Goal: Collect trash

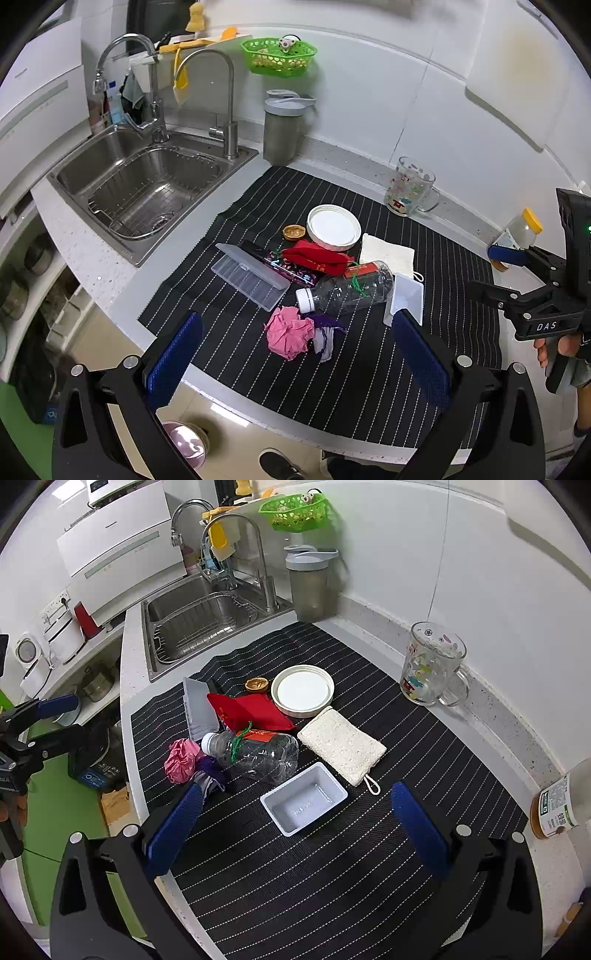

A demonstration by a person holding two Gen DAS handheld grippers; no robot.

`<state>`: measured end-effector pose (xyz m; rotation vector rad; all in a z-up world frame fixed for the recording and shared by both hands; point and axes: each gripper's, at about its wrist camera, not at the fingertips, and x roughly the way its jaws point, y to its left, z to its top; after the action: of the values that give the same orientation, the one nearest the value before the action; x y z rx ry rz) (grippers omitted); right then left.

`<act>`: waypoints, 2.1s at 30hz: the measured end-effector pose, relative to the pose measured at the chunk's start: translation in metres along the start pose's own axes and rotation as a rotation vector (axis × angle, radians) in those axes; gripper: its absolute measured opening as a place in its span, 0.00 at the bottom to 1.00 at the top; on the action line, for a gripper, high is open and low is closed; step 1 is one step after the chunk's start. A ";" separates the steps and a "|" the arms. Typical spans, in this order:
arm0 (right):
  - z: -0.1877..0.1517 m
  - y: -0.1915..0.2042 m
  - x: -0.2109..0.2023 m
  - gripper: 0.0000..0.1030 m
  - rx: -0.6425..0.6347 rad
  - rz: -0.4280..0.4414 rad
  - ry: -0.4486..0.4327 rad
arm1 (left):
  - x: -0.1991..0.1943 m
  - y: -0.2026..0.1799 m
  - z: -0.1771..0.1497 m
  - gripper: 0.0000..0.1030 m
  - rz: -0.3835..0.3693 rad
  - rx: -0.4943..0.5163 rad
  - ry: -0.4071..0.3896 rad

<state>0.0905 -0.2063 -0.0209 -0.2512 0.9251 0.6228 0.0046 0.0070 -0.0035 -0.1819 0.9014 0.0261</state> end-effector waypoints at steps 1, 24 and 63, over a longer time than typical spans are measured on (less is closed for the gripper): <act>0.000 0.000 0.001 0.97 0.000 0.000 0.002 | 0.000 0.000 0.000 0.95 0.002 0.001 0.002; 0.002 -0.001 0.015 0.97 -0.022 -0.027 0.019 | 0.005 0.006 0.000 0.95 -0.007 -0.018 0.011; 0.001 -0.003 0.017 0.97 -0.007 -0.005 0.033 | 0.015 0.008 0.003 0.95 -0.018 -0.026 0.041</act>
<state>0.1004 -0.2011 -0.0342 -0.2707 0.9542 0.6193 0.0155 0.0142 -0.0149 -0.2154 0.9404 0.0176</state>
